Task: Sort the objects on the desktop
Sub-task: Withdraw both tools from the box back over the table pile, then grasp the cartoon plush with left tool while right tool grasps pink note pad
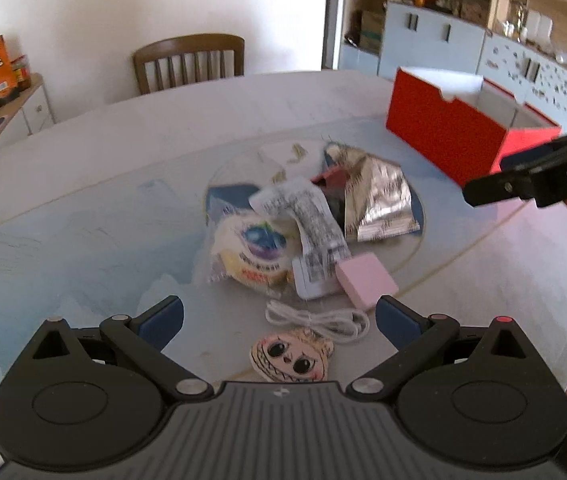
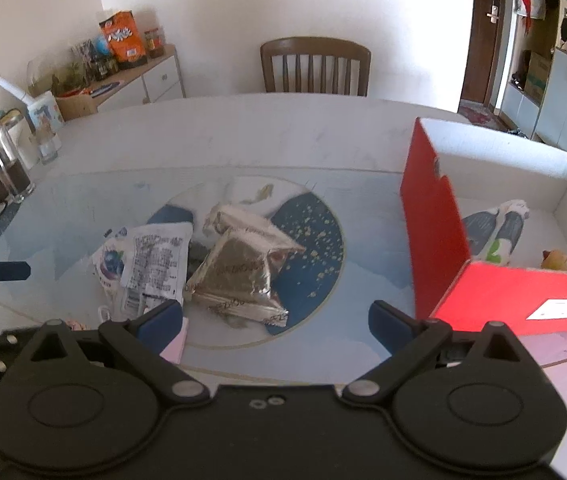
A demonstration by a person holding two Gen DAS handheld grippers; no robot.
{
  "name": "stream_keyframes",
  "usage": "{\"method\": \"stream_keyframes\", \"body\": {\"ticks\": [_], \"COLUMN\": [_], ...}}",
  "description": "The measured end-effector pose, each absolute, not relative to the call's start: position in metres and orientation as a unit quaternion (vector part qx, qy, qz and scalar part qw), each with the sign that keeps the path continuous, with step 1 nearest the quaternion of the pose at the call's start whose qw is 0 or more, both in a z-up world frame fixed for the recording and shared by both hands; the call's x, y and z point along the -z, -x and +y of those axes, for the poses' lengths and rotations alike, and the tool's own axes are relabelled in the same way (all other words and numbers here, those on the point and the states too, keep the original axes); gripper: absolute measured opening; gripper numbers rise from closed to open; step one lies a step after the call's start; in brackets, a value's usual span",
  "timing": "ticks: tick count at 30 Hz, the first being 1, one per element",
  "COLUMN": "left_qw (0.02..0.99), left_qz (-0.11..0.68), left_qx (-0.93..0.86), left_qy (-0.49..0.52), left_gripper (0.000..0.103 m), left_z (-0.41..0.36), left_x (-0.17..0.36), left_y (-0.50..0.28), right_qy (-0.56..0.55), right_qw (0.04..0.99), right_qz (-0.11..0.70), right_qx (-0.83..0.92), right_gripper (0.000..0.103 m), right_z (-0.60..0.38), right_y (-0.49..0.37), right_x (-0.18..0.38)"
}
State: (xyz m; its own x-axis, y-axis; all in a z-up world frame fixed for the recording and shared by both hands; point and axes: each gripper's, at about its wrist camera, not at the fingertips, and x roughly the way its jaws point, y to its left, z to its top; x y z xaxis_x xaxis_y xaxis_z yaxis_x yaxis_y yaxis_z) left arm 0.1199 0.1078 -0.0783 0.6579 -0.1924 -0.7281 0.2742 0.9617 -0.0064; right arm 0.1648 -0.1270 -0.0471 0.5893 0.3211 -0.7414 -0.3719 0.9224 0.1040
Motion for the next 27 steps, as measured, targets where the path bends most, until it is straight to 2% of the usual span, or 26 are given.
{"method": "stream_keyframes", "body": {"ticks": [21, 27], "left_qw": [0.898, 0.899], "left_qz": [0.413, 0.408], "left_qx": [0.139, 0.139], "left_qy": [-0.064, -0.074], "left_gripper": [0.102, 0.095], "left_z": [0.11, 0.107], "left_x": [0.107, 0.11], "left_y": [-0.111, -0.108], "right_qy": [0.064, 0.069], "right_qw": [0.854, 0.847], "right_qz": [0.458, 0.466], "right_qx": [-0.238, -0.245], "right_gripper": [0.094, 0.087], "right_z": [-0.063, -0.045], "right_y": [-0.168, -0.169], "right_x": [0.09, 0.097]}}
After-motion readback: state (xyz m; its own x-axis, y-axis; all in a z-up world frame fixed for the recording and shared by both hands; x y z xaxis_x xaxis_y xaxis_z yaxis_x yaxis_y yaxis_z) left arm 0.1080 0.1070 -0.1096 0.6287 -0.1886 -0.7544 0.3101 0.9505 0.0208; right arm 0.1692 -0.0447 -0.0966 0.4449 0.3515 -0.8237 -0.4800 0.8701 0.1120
